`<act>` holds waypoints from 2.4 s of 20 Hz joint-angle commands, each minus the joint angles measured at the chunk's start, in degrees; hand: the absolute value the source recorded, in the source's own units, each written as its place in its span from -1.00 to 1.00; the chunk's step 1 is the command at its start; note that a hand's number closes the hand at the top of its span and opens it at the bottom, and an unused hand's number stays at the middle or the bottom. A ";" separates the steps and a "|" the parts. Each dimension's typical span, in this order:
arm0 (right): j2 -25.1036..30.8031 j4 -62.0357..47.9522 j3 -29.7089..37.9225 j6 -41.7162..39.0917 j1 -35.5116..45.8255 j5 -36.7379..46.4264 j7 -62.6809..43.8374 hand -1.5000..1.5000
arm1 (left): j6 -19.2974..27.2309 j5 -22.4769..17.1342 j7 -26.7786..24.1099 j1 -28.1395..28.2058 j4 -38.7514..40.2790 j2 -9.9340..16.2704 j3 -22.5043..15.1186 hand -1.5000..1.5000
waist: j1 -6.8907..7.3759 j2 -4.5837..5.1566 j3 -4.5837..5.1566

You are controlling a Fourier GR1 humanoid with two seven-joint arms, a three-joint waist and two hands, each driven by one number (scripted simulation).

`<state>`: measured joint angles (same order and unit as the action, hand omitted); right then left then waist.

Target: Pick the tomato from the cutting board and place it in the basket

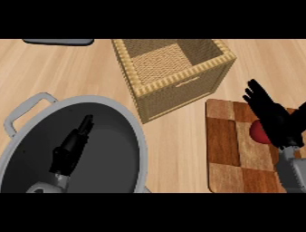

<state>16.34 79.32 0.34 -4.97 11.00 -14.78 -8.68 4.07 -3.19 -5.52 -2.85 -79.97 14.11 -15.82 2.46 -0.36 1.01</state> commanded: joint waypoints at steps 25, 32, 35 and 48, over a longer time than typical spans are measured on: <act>17.14 -2.65 -18.33 6.40 31.08 32.26 -28.26 -1.00 | 5.82 -0.70 2.24 -8.18 -5.89 14.31 7.09 0.00 | -3.66 -0.95 -0.35; 22.67 -1.32 -20.66 -24.46 39.23 18.15 -39.89 -1.00 | 5.96 -2.66 4.09 -9.37 -6.64 14.90 5.52 0.00 | -3.34 -0.45 -0.74; 23.65 -1.87 -18.15 -32.76 42.91 11.29 -46.10 -1.00 | 7.41 -1.80 4.95 -8.14 -8.88 14.12 3.71 0.00 | -2.71 -0.26 -0.88; 28.11 -3.60 -15.92 -38.94 37.12 7.85 -45.16 -1.00 | 2.71 -3.44 3.69 -11.24 -5.11 15.38 8.37 0.00 | -2.73 0.34 -0.96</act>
<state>43.71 75.22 -16.63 -39.78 49.23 -6.84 -50.22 10.17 -6.14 1.77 -12.81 -87.93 29.76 -8.94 -0.14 -0.15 0.07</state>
